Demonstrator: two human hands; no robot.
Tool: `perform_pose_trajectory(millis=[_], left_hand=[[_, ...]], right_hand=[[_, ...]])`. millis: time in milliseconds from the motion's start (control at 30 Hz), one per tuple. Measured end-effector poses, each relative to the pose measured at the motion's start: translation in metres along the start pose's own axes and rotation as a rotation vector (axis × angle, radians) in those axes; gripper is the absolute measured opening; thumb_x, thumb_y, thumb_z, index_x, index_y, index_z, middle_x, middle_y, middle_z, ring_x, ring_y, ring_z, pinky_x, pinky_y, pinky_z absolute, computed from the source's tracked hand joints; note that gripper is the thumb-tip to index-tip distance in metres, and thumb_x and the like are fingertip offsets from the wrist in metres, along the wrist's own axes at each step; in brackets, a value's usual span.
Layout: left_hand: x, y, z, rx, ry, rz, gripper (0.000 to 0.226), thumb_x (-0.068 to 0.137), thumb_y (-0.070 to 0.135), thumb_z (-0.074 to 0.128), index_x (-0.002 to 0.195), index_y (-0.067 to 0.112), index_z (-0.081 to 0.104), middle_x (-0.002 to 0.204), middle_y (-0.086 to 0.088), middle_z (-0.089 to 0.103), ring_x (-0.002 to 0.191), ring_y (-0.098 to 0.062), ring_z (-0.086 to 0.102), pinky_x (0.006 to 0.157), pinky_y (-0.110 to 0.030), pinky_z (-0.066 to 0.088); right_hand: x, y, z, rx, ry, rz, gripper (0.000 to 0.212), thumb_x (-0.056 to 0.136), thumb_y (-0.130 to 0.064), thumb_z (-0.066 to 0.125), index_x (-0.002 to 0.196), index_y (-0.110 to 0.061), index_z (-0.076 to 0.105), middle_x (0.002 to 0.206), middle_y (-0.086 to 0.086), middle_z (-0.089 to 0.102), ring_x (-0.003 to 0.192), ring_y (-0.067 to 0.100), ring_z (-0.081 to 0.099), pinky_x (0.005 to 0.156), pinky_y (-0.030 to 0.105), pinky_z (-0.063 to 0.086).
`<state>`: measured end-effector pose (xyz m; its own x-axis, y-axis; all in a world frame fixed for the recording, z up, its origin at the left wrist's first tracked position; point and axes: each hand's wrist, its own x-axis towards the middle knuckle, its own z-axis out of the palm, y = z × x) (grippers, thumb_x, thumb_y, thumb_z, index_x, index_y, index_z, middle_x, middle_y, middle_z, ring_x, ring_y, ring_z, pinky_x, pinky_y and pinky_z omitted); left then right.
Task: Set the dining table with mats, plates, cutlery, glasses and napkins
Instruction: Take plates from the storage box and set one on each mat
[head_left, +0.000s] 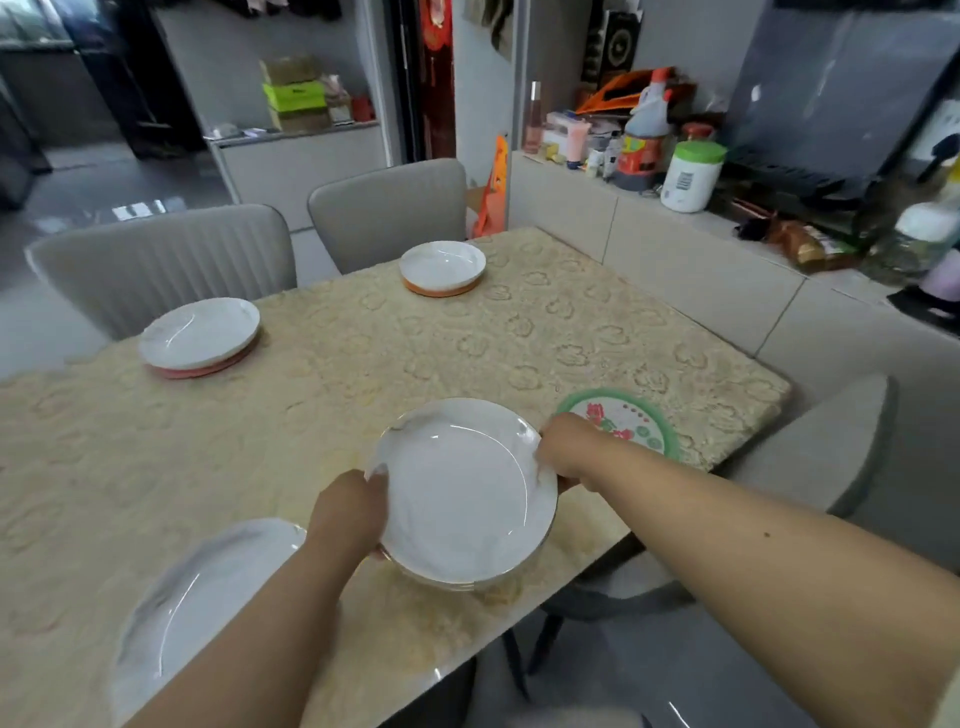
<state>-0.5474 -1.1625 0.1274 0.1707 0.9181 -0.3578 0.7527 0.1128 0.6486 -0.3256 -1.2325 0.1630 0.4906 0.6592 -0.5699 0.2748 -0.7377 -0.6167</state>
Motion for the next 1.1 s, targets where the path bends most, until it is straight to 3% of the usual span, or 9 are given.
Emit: perform_pose_trajectory(millis=[67,167,333,467,600,667,767,900,1100], left_hand=[[0.008,-0.004,0.015,0.009,0.015,-0.056,0.045,0.102,0.037,0.029,0.088,0.003,0.054,0.068,-0.016,0.068,0.058,-0.029,0.067,0.064,-0.031,0.050],[0.021,-0.018,0.040,0.052,0.036,-0.150,0.046,0.100,0.038,0.031,0.091,0.001,0.055,0.091,-0.021,0.068,0.091,-0.039,0.066,0.076,-0.035,0.048],[0.021,-0.024,0.064,0.125,0.058,-0.255,0.036,0.102,0.033,0.032,0.103,0.003,0.051,0.103,-0.016,0.062,0.092,-0.032,0.056,0.075,-0.034,0.041],[0.021,-0.024,0.072,0.203,0.098,-0.268,0.037,0.104,0.030,0.031,0.111,-0.001,0.052,0.113,-0.020,0.060,0.106,-0.036,0.057,0.078,-0.034,0.038],[0.016,-0.018,0.069,0.323,0.147,-0.275,0.037,0.103,0.032,0.033,0.110,0.002,0.053,0.110,-0.016,0.061,0.104,-0.034,0.058,0.075,-0.031,0.038],[0.013,-0.014,0.064,0.458,0.156,-0.290,0.038,0.101,0.038,0.032,0.106,0.010,0.056,0.106,-0.009,0.062,0.101,-0.029,0.059,0.076,-0.031,0.039],[0.013,-0.013,0.056,0.581,0.090,-0.306,0.038,0.101,0.042,0.029,0.100,0.020,0.059,0.099,0.000,0.060,0.095,-0.022,0.056,0.078,-0.029,0.038],[0.014,-0.009,0.047,0.572,0.066,-0.288,0.035,0.101,0.043,0.030,0.090,0.020,0.056,0.099,-0.001,0.061,0.088,-0.021,0.050,0.078,-0.029,0.037],[0.025,0.041,0.040,0.541,0.162,-0.088,0.041,0.102,0.039,0.030,0.077,0.014,0.050,0.094,-0.009,0.063,0.083,-0.026,0.052,0.072,-0.029,0.037]], right_hand=[[0.022,-0.002,-0.001,-0.076,-0.053,-0.030,0.023,0.084,0.007,0.037,0.082,0.000,0.058,0.084,0.021,0.065,0.074,0.036,0.067,0.060,0.035,0.057],[0.048,0.001,-0.001,-0.264,-0.099,-0.075,0.024,0.086,0.006,0.039,0.067,-0.006,0.046,0.066,0.011,0.052,0.059,0.024,0.053,0.047,0.022,0.037],[0.080,0.011,0.009,-0.488,-0.150,-0.154,0.024,0.086,0.004,0.042,0.066,-0.009,0.043,0.068,0.007,0.048,0.060,0.023,0.048,0.048,0.025,0.034],[0.093,0.013,0.012,-0.623,-0.164,-0.220,0.028,0.089,0.002,0.043,0.065,-0.011,0.039,0.067,0.002,0.043,0.056,0.014,0.038,0.046,0.023,0.028],[0.096,0.018,0.011,-0.610,-0.148,-0.264,0.020,0.091,-0.004,0.042,0.071,-0.009,0.042,0.073,0.002,0.047,0.060,0.014,0.042,0.048,0.024,0.029],[0.092,0.020,0.008,-0.648,-0.083,-0.321,0.008,0.092,-0.010,0.042,0.093,-0.005,0.049,0.091,0.005,0.056,0.072,0.019,0.048,0.052,0.027,0.032],[0.088,0.022,0.008,-0.803,-0.046,-0.405,0.023,0.092,-0.012,0.041,0.112,-0.010,0.052,0.102,0.006,0.058,0.086,0.024,0.053,0.056,0.027,0.035],[0.087,0.018,0.007,-0.819,-0.070,-0.398,0.026,0.091,-0.006,0.041,0.111,-0.010,0.056,0.111,0.006,0.061,0.097,0.025,0.058,0.068,0.028,0.039],[0.103,0.016,-0.043,-0.583,-0.011,-0.434,0.010,0.095,-0.016,0.041,0.089,-0.013,0.048,0.088,0.002,0.051,0.080,0.022,0.048,0.050,0.025,0.027]])
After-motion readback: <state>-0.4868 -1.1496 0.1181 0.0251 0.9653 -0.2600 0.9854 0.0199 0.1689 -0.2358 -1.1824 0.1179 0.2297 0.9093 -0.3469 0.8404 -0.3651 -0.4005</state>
